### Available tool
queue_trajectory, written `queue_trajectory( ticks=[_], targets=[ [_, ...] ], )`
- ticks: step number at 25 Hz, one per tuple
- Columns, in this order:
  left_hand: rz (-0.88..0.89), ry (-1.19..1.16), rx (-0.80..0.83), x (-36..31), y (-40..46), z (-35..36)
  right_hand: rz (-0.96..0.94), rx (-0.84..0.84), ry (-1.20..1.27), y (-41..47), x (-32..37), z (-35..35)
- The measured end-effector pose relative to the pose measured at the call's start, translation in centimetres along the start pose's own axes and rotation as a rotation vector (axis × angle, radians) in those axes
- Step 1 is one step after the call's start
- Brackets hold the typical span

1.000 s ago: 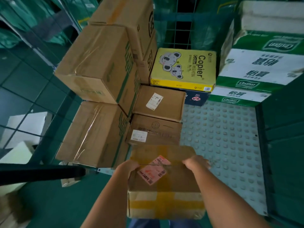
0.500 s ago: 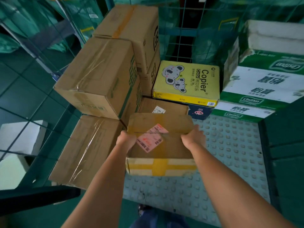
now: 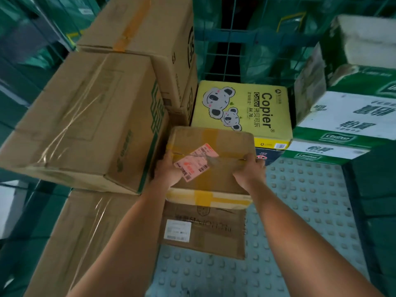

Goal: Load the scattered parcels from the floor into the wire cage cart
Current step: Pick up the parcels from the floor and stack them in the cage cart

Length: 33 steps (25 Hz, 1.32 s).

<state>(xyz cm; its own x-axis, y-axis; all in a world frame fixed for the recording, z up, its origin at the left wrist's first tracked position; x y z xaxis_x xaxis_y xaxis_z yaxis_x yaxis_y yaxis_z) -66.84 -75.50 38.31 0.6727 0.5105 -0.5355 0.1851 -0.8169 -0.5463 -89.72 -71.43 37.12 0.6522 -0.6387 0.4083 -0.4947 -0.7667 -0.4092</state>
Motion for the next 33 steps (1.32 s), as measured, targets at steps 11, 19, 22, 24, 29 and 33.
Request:
queue_trajectory(
  ticks=[11,19,22,24,29,33],
  targets=[
    [0.140,0.567,0.229,1.8,5.3,2.8,0.046,0.102,-0.021,3.9,1.9,6.6],
    [0.196,0.277,0.141,1.0,3.9,0.2,0.003,0.053,-0.195,1.0,2.9,4.1],
    [0.148,0.210,0.135,-0.1,-0.2,-1.9,-0.007,0.106,-0.067,-1.4,3.6,1.3],
    [0.117,0.153,0.143,-0.1,-3.2,-3.4,-0.023,0.179,0.029,-3.7,4.4,-1.0],
    [0.050,0.145,0.032,2.1,-11.9,-7.0,-0.131,0.327,0.036,-11.1,6.1,-5.2],
    [-0.018,-0.028,-0.130,4.0,-22.2,-8.9,-0.194,0.474,0.154,-18.1,4.8,-6.9]
  ],
)
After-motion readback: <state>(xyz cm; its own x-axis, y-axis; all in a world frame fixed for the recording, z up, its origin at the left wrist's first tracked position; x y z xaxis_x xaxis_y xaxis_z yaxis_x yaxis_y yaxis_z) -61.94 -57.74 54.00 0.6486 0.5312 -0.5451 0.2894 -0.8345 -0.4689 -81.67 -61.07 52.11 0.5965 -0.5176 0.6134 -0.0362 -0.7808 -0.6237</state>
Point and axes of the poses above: each hand's wrist, its own y-axis towards the middle knuckle, its own z-axis out of the palm, x = y × z, the point moved 1 cm from there along y, towards the middle knuckle, and after that the axes turned 3 degrees about -x, right-handed, at the moved point
